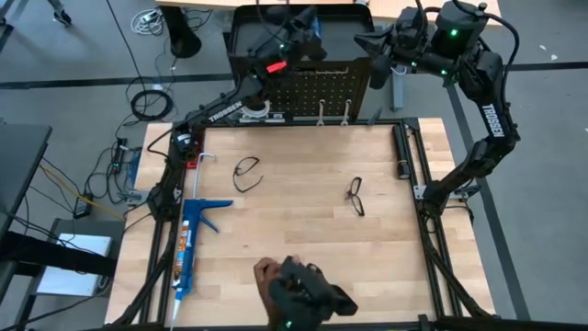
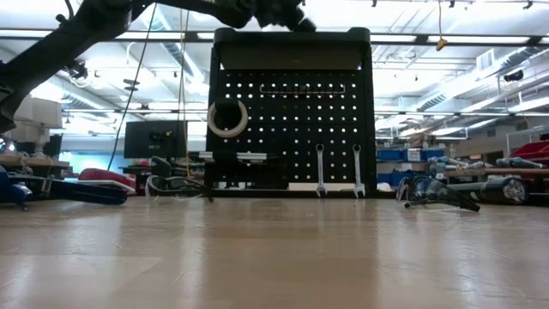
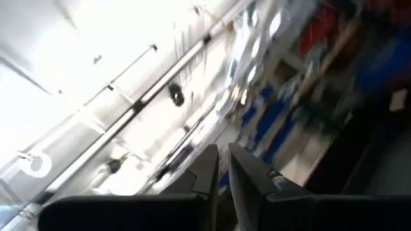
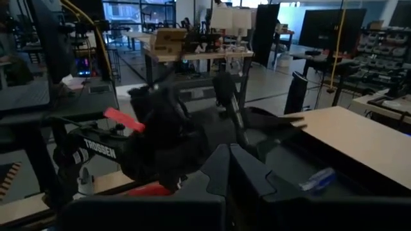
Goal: Hang tools onto peg board
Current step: Remove the blue screwdriver from the black pegboard
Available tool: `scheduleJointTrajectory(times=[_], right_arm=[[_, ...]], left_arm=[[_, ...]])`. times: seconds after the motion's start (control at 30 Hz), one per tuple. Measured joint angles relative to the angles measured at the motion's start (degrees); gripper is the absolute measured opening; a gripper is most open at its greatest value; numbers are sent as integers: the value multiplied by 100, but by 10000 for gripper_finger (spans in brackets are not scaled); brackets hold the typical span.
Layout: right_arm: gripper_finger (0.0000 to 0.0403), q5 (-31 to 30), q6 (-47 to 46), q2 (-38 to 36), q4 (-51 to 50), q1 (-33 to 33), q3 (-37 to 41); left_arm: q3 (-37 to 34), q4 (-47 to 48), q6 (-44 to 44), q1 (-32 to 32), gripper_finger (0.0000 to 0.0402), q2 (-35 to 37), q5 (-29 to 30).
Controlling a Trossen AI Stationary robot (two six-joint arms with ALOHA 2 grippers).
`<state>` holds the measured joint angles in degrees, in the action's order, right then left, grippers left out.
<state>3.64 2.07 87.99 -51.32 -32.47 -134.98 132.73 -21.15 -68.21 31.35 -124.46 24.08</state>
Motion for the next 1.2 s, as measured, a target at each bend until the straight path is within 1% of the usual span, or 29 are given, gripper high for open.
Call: scheduleJointTrajectory(times=[0.07, 0.13, 0.2, 0.27, 0.37, 0.5, 0.53, 0.63, 0.73, 0.9, 1.03, 1.2], right_arm=[[17, -2, 2, -4, -40, -2, 0], [16, -4, 2, -10, -46, -2, 0], [16, -11, 2, -13, -49, -7, 0], [17, -13, -6, -13, -47, -27, 0], [18, -17, -77, -13, -52, -28, 0], [14, -15, -83, -13, -106, -28, 0], [13, 3, -83, -13, -112, -22, 0], [14, 52, -102, -7, -126, 15, 0], [17, 74, -107, -2, -148, 15, 0], [14, 72, -137, -4, -273, 15, 0], [12, 87, -214, -7, -274, 15, 0], [18, 89, -259, -7, -277, 15, 0]], left_arm=[[-1, -375, 148, -45, 41, -1, -36], [2, -858, 144, -80, 41, 15, 147], [7, -1262, 359, -82, 41, 23, 197], [11, -1378, 534, -81, 41, 23, 255], [11, -1149, 337, -70, 41, 23, 622], [9, -231, 233, 1, 41, 22, 632], [9, -141, 191, 3, 41, -5, 671], [9, -376, -113, 3, 41, -136, 781], [12, -429, -269, -3, 41, -224, 572], [13, -404, -129, -10, 41, -237, 147], [13, -527, 15, -38, 41, -256, -332], [11, -622, 599, -19, 41, -267, -1137]])
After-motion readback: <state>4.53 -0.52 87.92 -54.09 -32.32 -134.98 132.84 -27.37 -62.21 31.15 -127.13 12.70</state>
